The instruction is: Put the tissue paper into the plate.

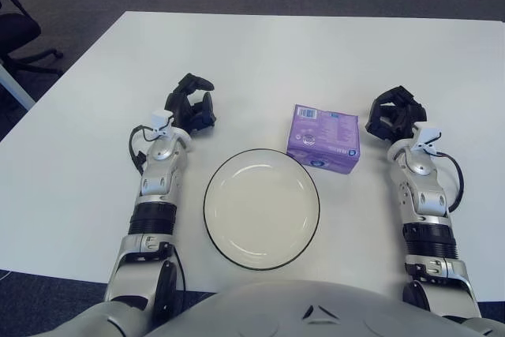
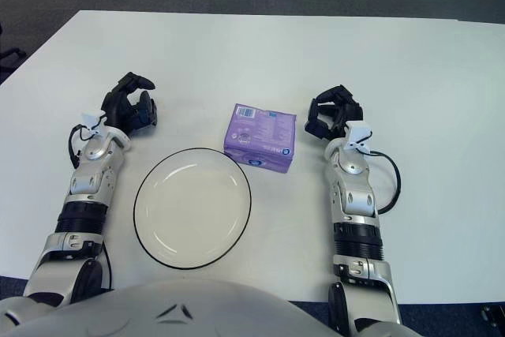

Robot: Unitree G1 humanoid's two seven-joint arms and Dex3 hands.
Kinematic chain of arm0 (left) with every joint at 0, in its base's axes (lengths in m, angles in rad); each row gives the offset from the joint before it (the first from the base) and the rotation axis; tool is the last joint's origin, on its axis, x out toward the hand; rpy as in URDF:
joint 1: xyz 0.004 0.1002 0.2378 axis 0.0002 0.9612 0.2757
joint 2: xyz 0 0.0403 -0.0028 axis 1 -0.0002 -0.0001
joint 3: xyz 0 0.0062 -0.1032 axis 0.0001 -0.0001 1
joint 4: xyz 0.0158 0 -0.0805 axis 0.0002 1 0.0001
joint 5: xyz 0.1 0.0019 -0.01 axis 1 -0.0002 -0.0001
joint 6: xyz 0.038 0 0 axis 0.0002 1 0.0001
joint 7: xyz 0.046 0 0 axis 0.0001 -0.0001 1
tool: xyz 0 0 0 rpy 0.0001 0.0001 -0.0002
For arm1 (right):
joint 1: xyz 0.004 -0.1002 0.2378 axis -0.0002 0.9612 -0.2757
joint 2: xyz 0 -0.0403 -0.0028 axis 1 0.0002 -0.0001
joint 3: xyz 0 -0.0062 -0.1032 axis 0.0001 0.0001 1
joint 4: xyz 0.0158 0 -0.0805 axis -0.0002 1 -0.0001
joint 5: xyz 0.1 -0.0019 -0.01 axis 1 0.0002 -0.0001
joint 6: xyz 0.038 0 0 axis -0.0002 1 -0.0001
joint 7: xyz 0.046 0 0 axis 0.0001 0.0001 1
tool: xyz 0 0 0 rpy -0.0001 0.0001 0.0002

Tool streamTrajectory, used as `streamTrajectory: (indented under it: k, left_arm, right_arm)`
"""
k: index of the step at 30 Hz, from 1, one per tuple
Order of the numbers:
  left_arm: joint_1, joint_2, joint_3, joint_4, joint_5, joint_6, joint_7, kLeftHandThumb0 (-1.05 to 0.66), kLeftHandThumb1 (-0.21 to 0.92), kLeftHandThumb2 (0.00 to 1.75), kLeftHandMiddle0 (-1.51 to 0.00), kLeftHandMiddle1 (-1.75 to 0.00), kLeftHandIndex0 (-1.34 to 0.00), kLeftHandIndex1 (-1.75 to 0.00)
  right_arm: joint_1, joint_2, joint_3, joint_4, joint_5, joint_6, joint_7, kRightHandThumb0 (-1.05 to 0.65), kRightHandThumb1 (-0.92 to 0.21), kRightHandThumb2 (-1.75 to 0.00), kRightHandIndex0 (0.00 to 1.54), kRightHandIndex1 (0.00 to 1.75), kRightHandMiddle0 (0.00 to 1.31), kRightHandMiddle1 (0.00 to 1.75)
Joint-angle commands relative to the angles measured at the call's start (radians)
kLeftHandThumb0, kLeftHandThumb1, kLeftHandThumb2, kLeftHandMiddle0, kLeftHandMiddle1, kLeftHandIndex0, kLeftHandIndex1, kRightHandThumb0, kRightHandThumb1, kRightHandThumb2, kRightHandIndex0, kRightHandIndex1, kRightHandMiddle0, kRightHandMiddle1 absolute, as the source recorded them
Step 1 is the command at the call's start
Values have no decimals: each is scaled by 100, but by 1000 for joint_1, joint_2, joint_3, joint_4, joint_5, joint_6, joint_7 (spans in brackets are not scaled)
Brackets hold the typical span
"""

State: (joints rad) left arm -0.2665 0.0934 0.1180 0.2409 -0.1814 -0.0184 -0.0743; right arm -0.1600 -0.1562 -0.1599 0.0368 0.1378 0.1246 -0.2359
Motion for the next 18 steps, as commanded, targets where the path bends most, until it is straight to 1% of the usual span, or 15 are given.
streamTrajectory:
  k: [1,6,9,12,18]
  left_arm:
    - [154,-83,-32,80,11,6,15,-45,41,121,-127,-175,-54,-175]
    - [153,-84,-32,79,14,10,21,-45,40,121,-127,-175,-55,-175]
    - [151,-85,-31,79,14,11,23,-45,40,121,-127,-175,-55,-175]
    - [151,-85,-31,78,10,10,23,-45,40,121,-127,-175,-55,-175]
    - [151,-86,-31,78,9,7,23,-45,40,121,-127,-175,-55,-175]
  right_arm:
    - [84,107,-3,-1,4,25,-40,-44,-44,-117,102,175,52,175]
    - [86,108,5,-34,-5,5,-64,-44,-44,-116,101,175,51,175]
    - [91,98,17,-38,-18,-24,-61,-44,-44,-116,101,175,51,175]
    - [98,88,27,-56,-30,-34,-59,-44,-44,-116,100,175,52,175]
    - [125,84,46,-148,-41,-1,-63,-44,-44,-117,99,175,52,175]
